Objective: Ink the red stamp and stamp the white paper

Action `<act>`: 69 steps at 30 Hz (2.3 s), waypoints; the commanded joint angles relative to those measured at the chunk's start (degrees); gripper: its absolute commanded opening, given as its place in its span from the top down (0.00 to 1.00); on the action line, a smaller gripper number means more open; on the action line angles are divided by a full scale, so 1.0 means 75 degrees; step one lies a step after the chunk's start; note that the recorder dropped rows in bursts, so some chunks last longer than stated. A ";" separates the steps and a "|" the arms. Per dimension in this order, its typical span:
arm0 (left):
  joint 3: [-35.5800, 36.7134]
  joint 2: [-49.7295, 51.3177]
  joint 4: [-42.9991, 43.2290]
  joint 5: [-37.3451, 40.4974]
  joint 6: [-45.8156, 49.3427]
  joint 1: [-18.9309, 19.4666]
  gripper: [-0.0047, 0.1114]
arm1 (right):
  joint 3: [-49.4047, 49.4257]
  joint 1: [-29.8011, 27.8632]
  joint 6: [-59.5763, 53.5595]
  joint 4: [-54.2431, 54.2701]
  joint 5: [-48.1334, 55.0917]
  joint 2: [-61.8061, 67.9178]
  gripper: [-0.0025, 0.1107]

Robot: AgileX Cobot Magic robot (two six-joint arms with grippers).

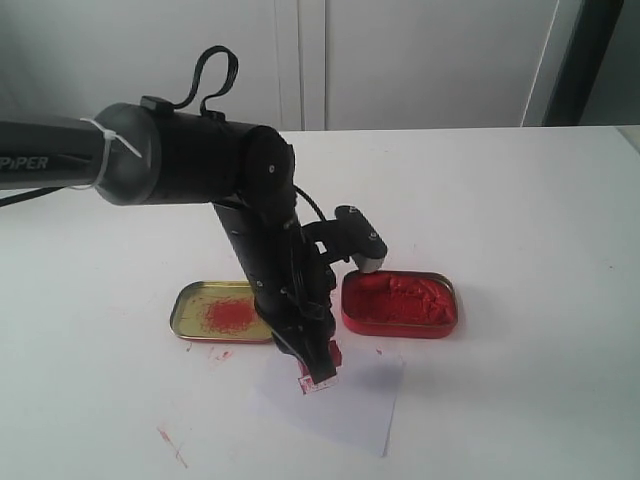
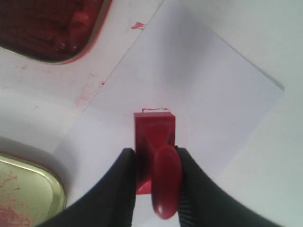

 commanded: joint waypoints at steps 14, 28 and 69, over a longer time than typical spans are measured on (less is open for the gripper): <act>-0.0015 -0.0797 -0.0156 0.0164 -0.0683 0.0718 0.96 | 0.0046 -0.0012 0.0036 0.0000 -0.0121 -0.0033 0.98; -0.0015 -0.0808 -0.1118 0.0157 -0.0629 0.1858 0.96 | 0.0046 -0.0012 0.0036 0.0000 -0.0107 -0.0033 0.98; 0.4844 -0.2320 -0.6961 0.0538 0.2760 0.4337 0.96 | 0.0046 -0.0012 0.0036 0.0000 -0.0107 -0.0033 0.98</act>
